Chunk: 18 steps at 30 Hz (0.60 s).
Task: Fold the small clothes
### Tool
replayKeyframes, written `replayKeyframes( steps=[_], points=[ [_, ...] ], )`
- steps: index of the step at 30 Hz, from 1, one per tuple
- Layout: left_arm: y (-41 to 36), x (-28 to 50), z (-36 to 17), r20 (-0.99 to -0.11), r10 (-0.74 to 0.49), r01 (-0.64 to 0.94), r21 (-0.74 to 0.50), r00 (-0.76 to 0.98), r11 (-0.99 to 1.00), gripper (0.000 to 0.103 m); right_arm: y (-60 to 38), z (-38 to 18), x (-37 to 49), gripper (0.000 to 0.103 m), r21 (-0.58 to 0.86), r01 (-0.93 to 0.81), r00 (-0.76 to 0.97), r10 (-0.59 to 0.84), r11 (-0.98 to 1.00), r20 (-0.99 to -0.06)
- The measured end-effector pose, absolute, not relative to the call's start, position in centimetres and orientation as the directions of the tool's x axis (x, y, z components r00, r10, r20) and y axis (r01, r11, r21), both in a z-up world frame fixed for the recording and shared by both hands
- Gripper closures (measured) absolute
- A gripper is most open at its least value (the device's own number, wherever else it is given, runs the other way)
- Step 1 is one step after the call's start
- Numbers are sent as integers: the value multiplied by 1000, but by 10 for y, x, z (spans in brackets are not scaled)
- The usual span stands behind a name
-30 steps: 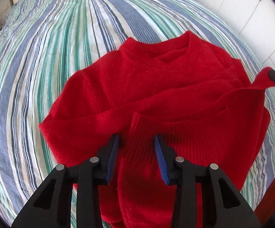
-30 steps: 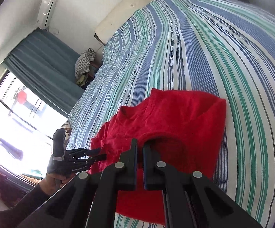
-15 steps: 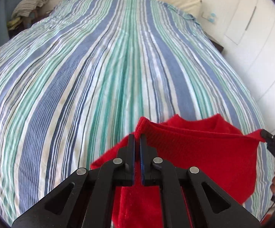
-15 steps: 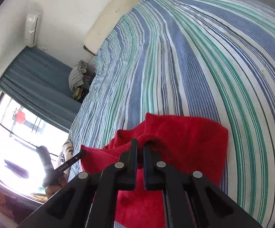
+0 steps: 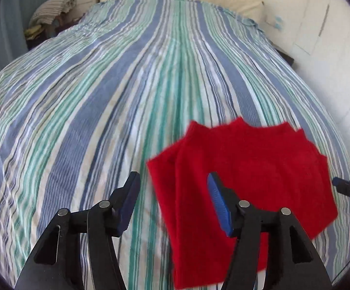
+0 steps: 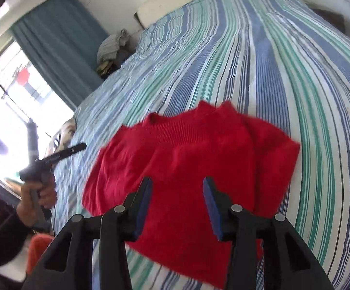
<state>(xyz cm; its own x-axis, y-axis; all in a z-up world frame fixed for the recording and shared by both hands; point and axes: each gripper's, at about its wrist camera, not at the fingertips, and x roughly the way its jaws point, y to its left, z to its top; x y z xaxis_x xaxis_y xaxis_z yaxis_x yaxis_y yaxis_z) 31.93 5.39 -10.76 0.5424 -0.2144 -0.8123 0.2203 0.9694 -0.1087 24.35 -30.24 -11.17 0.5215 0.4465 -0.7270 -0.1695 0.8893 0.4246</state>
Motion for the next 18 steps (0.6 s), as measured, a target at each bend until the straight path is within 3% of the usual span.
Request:
replayKeyframes(
  steps=[2,3,5,6,8,10,11,12,18],
  points=[
    [46,300,-137,-867,-156,249,-38,474,968,40,-303,-148,222,63,284,-118,435,307,952,-847],
    [47,292,-151,-890,-114,239,-6,442,971,41,-314,-165,210,79,264,-68,402,269,962,-875],
    [59,269,-157,-898,-115,178,-42,424,983,43,-340,-167,185,87,329,19,448,286,944,-847],
    [65,256,-152,-891,-131,145,-74,435,987,43,-346,-160,175,76,305,75,451,240,949,-859],
    [67,230,-139,-875,-151,119,-108,460,987,27,-350,-142,151,74,322,99,507,230,942,-830],
    [58,204,-128,-861,-141,124,-91,488,988,17,-345,-127,127,61,336,82,556,237,938,-797],
    [51,192,-125,-860,-123,128,-67,495,989,15,-340,-123,115,51,328,77,572,227,942,-788],
    [44,181,-124,-861,-103,130,-43,497,991,15,-335,-122,105,47,319,74,582,219,945,-783],
    [22,143,-126,-869,-56,113,0,491,994,15,-307,-147,54,43,267,126,581,147,956,-800]
  ],
)
